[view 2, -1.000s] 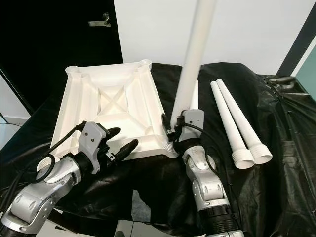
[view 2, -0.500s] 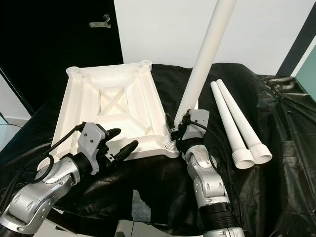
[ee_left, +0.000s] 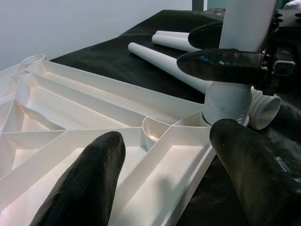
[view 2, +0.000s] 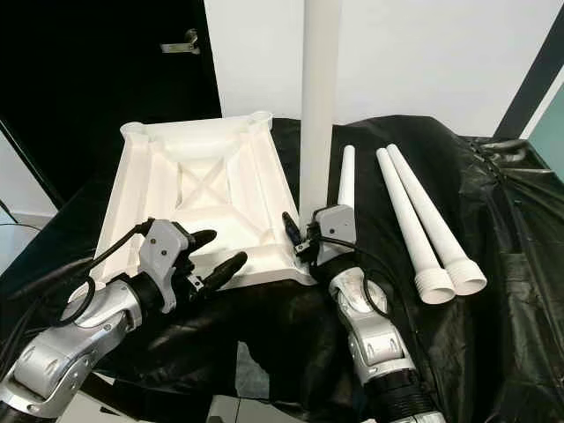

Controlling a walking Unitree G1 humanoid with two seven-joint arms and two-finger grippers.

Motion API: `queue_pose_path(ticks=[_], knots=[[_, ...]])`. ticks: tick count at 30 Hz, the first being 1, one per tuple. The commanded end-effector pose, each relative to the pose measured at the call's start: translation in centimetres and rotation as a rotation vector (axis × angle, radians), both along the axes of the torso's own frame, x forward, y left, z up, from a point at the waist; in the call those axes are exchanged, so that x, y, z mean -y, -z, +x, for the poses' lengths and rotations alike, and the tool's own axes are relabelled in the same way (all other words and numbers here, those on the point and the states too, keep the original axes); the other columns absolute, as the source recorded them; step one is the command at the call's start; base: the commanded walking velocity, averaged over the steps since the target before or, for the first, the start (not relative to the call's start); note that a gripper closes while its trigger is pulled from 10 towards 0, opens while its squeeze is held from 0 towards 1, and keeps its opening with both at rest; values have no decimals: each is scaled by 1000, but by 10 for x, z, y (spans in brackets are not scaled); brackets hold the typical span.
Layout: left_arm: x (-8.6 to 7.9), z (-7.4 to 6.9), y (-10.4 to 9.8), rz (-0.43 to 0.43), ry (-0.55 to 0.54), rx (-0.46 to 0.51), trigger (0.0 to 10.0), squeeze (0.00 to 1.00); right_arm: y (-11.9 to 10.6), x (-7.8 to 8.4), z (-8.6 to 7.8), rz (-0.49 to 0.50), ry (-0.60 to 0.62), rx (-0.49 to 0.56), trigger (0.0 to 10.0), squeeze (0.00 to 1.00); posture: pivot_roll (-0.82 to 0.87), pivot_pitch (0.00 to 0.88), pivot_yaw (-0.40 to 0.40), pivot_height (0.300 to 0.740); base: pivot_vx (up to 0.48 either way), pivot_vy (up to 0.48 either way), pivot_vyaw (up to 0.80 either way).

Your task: Building children table

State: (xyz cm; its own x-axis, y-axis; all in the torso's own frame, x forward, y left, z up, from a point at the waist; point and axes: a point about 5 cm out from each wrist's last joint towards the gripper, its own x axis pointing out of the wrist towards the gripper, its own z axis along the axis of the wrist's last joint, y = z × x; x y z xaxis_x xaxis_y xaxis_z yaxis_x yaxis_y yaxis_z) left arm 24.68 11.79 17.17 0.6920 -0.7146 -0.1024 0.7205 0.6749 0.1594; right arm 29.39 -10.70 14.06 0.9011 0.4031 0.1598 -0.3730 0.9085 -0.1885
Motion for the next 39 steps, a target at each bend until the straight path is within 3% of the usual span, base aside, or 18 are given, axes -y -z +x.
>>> queue_pose_path(ticks=[1, 4, 7, 24, 27, 28, 32, 33, 39], knots=[[7, -8, -1, 16, 198, -20, 10000, 0, 28, -1, -7, -47, -30, -124, 10000, 0, 129, 0, 10, 740, 0, 0, 0], [7, -8, -1, 17, 199, -21, 10000, 0, 31, 0, -8, -32, -37, -140, 10000, 0, 129, 0, 12, 740, 0, 0, 0], [7, -8, -2, 18, 203, -21, 10000, 0, 32, 2, -5, 81, -16, -205, 10000, 0, 128, 0, 14, 740, 0, 0, 0], [6, -8, -3, 18, 204, -20, 10000, 0, 36, 13, 3, 345, 90, -339, 10000, 0, 131, 0, 11, 740, 0, 0, 0], [7, -8, -3, 19, 203, -20, 10000, 0, 37, 15, 3, 293, 90, -324, 10000, 0, 131, 0, 12, 740, 0, 0, 0], [7, -8, -3, 19, 204, -19, 10000, 0, 38, 13, 1, 182, 64, -291, 10000, 0, 128, 0, 14, 740, 0, 0, 0], [7, -8, -3, 19, 206, -18, 10000, 0, 39, 9, -2, 100, 25, -260, 10000, 0, 128, 0, 14, 740, 0, 0, 0], [7, -7, -4, 19, 208, -18, 10000, 0, 41, 4, -7, 6, -34, -230, 10000, 0, 127, 0, 16, 740, 0, 0, 0], [7, -7, -4, 21, 210, -16, 10000, 0, 46, 0, -12, -45, -82, -228, 10000, 0, 128, 0, 17, 740, 0, 0, 0]])
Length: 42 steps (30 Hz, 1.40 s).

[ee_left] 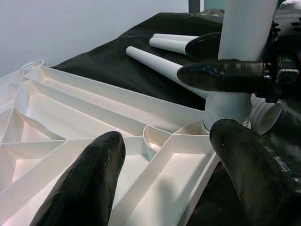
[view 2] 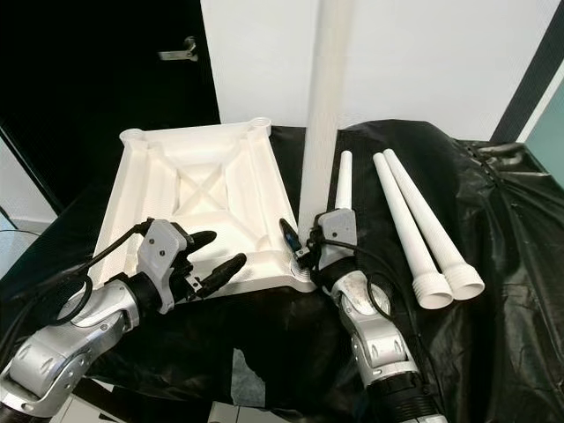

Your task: Building children table

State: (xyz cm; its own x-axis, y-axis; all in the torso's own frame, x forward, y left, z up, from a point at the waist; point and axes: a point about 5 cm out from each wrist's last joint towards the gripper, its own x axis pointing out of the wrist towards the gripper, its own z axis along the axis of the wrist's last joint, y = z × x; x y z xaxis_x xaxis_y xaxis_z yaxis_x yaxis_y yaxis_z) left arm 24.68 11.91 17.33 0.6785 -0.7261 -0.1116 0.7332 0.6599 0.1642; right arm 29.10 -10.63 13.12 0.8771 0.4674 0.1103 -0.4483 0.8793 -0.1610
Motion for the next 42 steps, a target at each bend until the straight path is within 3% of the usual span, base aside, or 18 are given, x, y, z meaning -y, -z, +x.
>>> queue_pose_path(ticks=[1, 5, 11, 20, 29, 37, 42], knots=[[8, -7, -3, 10, 190, -14, 10000, 0, 37, 1, -10, -44, -21, -177, 10000, 0, 128, 0, 17, 740, 0, 0, 0], [8, -7, -3, 9, 193, -12, 10000, 0, 39, 4, -9, -39, -25, -186, 10000, 0, 128, 0, 17, 740, 0, 0, 0], [8, -6, -3, 9, 192, -11, 10000, 0, 38, 9, -6, 56, 40, -212, 10000, 0, 125, 0, 14, 740, 0, 0, 0], [10, -6, -3, 2, 195, -11, 10000, 0, 35, 3, -7, 70, 105, -189, 10000, 0, 121, 0, 4, 740, 0, 0, 0], [13, -6, -2, -2, 199, -4, 10000, 0, 33, 5, -9, 122, 388, -155, 10000, 0, 123, 0, -12, 740, 0, 0, 0], [14, -6, -1, -3, 200, -4, 10000, 0, 33, -2, -13, 114, 375, -147, 10000, 0, 123, 0, -18, 740, 0, 0, 0], [14, -6, -1, -2, 200, -2, 10000, 0, 31, 0, -14, 168, 387, -149, 10000, 0, 122, 0, -19, 740, 0, 0, 0]])
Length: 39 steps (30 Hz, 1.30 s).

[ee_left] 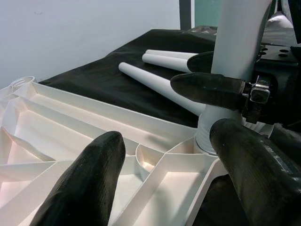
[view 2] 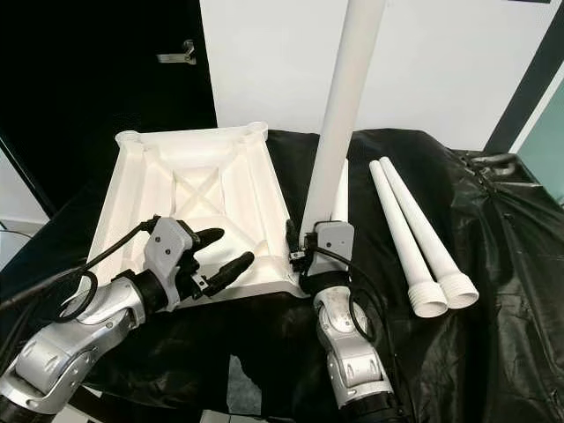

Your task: Building children table

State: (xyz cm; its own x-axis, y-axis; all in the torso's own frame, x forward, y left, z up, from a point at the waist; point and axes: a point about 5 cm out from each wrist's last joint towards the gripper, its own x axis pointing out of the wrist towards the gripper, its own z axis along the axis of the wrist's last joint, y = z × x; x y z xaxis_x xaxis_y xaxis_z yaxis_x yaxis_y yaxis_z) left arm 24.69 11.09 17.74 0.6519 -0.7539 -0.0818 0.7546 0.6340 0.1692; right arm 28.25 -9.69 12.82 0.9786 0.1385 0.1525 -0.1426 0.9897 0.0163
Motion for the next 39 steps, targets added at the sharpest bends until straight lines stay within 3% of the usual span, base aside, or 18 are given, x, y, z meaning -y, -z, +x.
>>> queue_pose_path(ticks=[1, 4, 10, 19, 20, 21, 32, 36, 39], knots=[[6, -6, 4, 19, 161, -23, 10000, 0, 28, 9, -5, 8, 51, -139, 10000, 0, 122, 0, -19, 740, 0, 0, 0], [5, -6, 4, 20, 159, -23, 10000, 0, 30, 16, -5, 117, 88, -174, 10000, 0, 120, 0, -18, 740, 0, 0, 0], [6, -6, 4, 19, 160, -23, 10000, 0, 32, 24, -4, 164, 114, -201, 10000, 0, 118, 0, -18, 740, 0, 0, 0], [6, -7, 3, 18, 158, -23, 10000, 0, 32, 19, -4, 74, 67, -188, 10000, 0, 121, 0, -18, 740, 0, 0, 0], [5, -7, 3, 17, 156, -23, 10000, 0, 31, 14, -4, -14, 16, -169, 10000, 0, 123, 0, -19, 740, 0, 0, 0], [5, -7, 4, 17, 155, -24, 10000, 0, 31, 12, -4, -38, 2, -163, 10000, 0, 123, 0, -19, 740, 0, 0, 0], [4, -7, 3, 17, 153, -22, 10000, 0, 32, 16, -1, -92, -43, -170, 10000, 0, 123, 0, -18, 740, 0, 0, 0], [4, -5, 2, 15, 151, -20, 10000, 0, 33, 11, -3, -279, -141, -112, 10000, 0, 118, 0, -12, 740, 0, 0, 0], [4, -6, 2, 15, 153, -20, 10000, 0, 35, 13, -3, -322, -151, -104, 10000, 0, 115, 0, -9, 740, 0, 0, 0]])
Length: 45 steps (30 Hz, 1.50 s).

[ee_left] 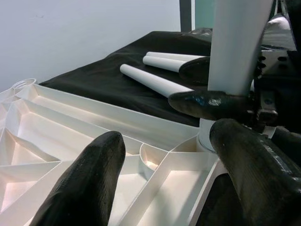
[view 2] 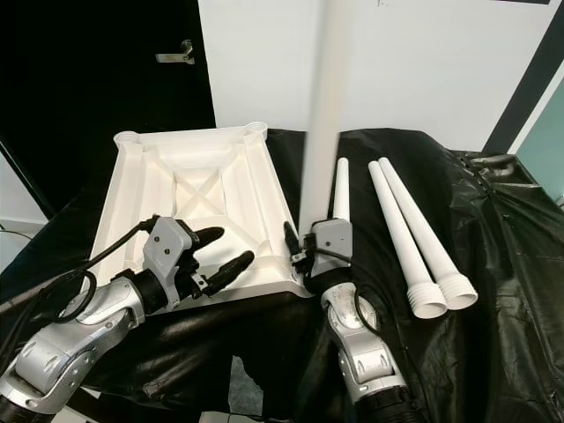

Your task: Building children table

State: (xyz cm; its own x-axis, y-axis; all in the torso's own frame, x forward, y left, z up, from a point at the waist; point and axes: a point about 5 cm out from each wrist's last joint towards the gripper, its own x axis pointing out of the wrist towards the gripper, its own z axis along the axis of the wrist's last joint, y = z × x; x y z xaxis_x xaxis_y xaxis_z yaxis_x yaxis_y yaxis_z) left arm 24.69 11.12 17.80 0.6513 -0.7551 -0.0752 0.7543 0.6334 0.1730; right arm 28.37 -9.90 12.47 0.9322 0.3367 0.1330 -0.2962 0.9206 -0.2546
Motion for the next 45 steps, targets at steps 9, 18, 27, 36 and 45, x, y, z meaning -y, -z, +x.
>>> queue_pose_path(ticks=[9, 18, 27, 36, 45], knots=[[4, -5, 2, 20, 156, -25, 10000, 0, 30, 16, -6, 3, -50, -160, 10000, 0, 115, 0, -2, 740, 0, 0, 0], [3, -3, 0, 21, 151, -20, 10000, 0, 17, 13, -3, 172, -66, -156, 10000, 0, 116, 0, 3, 740, 0, 0, 0], [2, -1, -3, -32, 166, -60, 10000, 1000, -25, 14, 4, 251, -116, -9, 10000, 0, 113, 0, 2, 740, 0, 0, 0], [1, 2, -18, -105, 186, -45, 10000, 1000, -49, 10, 12, 269, -212, 9, 10000, 0, 118, 0, -4, 740, 0, 0, 0], [0, 3, -55, -295, 299, -21, 10000, 0, -54, 8, 15, 110, -407, -42, 10000, 0, 120, 0, -13, 740, 0, 0, 0]])
